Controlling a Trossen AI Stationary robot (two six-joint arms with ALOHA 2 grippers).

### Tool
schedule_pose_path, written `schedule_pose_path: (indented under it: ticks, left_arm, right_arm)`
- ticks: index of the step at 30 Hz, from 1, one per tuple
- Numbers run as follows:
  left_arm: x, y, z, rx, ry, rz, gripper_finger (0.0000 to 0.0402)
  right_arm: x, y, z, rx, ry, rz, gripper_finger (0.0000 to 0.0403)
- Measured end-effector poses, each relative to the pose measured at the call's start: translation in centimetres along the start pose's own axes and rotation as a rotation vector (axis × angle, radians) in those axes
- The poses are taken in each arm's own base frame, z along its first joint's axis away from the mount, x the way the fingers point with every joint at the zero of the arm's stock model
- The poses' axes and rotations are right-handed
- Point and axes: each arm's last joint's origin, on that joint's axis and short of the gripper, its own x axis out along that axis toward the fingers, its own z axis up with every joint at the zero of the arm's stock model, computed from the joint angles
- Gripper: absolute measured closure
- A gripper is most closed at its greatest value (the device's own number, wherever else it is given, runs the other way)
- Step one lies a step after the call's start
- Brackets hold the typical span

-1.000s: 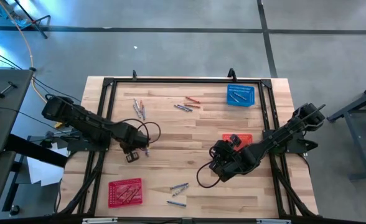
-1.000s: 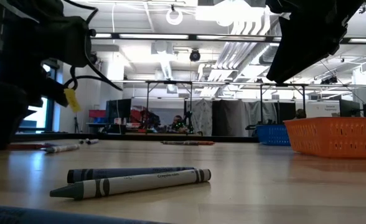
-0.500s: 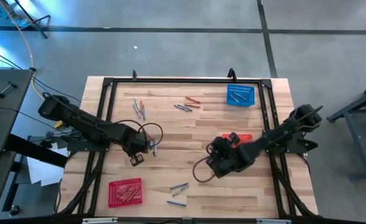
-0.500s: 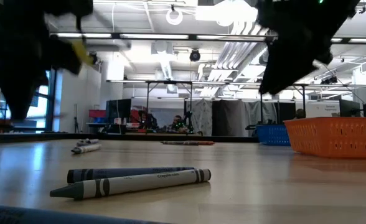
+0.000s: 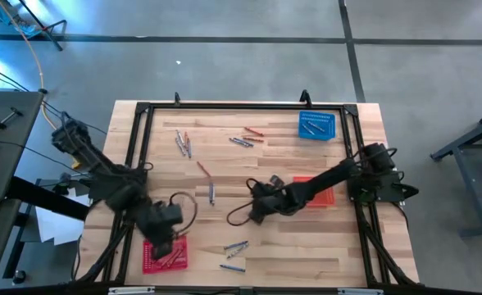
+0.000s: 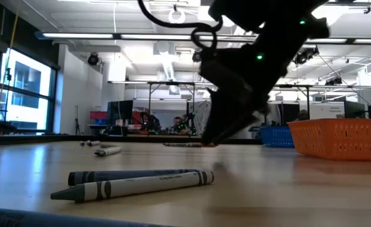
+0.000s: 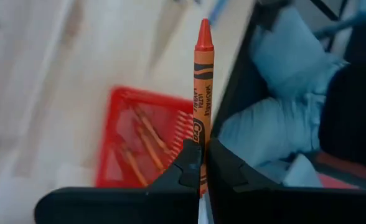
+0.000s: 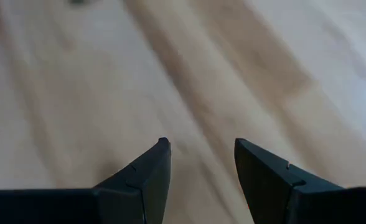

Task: Sort crayons
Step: Put the orange crayon into the red bin

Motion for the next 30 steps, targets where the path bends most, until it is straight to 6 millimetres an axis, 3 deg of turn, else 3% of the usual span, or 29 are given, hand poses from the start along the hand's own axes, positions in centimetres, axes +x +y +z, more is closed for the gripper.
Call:
schedule_pose_path:
  ticks: [7, 15, 22, 30]
  left_arm:
    - [1.2, -1.6, -4.0, -0.038, 0.0, 0.033, 0.0401]
    - [7.0, -2.7, -6.2, -0.128, 0.2, 0.153, 0.0401]
    - [10.6, -2.9, -6.1, -0.145, 0.258, 0.192, 0.0392]
    - [11.3, -2.2, -4.4, -0.135, 0.231, 0.217, 0.0353]
  right_arm:
    - [0.3, -0.1, 0.5, -0.033, -0.008, 0.038, 0.0231]
    - [0.0, -0.1, 0.6, -0.073, -0.012, 0.042, 0.0231]
    - [-0.1, -0.3, 0.9, -0.13, -0.014, 0.047, 0.0231]
    - [0.2, -1.0, 1.7, -0.152, 0.001, 0.076, 0.0231]
